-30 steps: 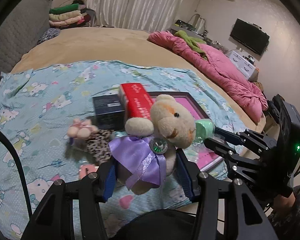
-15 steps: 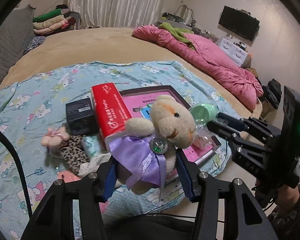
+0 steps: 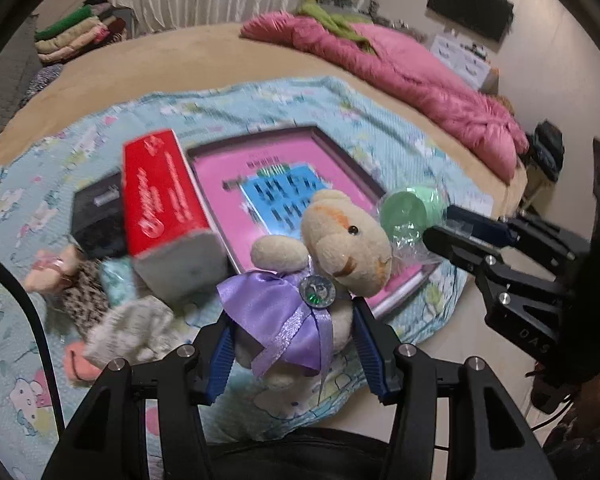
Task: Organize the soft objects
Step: 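Carry the teddy bear over the tray while right tool releases green sponge there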
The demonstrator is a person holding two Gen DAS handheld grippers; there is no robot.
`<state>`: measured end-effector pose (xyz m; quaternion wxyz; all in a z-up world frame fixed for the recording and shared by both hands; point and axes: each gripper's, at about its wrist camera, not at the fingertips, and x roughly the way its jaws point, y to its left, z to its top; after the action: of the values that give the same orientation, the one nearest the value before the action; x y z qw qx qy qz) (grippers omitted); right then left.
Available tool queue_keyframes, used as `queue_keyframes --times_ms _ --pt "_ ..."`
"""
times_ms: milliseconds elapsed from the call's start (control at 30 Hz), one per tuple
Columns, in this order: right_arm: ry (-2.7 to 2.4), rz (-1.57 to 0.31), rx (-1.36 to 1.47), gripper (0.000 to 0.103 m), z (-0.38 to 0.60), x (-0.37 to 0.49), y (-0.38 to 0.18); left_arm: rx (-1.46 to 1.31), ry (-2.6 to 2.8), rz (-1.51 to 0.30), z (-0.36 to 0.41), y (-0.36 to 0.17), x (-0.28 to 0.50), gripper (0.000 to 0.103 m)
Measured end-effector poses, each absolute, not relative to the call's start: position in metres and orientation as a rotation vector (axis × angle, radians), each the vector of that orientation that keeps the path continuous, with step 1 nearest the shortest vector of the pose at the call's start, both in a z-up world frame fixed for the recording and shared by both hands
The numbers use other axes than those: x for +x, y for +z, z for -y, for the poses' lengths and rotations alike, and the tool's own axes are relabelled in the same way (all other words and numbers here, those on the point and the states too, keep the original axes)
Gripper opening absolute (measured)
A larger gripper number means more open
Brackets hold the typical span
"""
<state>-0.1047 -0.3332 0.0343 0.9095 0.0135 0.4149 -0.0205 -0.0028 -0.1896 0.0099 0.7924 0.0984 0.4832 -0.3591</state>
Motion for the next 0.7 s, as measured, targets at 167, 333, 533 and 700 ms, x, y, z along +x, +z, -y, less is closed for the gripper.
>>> queue_keyframes --times_ms 167,333,533,700 --pt "-0.034 -0.924 0.027 0.03 0.336 -0.105 0.012 0.274 -0.786 -1.102 0.205 -0.019 -0.008 0.054" --pt "-0.034 -0.971 0.02 0.03 0.337 -0.106 -0.003 0.281 -0.805 -1.151 0.214 -0.038 -0.008 0.054" --pt "-0.033 -0.997 0.037 0.03 0.341 -0.107 -0.013 0.308 -0.796 -1.169 0.224 -0.053 -0.003 0.054" --pt "-0.032 -1.019 0.042 0.03 0.343 -0.104 -0.022 0.335 -0.787 -1.149 0.233 -0.053 -0.001 0.054"
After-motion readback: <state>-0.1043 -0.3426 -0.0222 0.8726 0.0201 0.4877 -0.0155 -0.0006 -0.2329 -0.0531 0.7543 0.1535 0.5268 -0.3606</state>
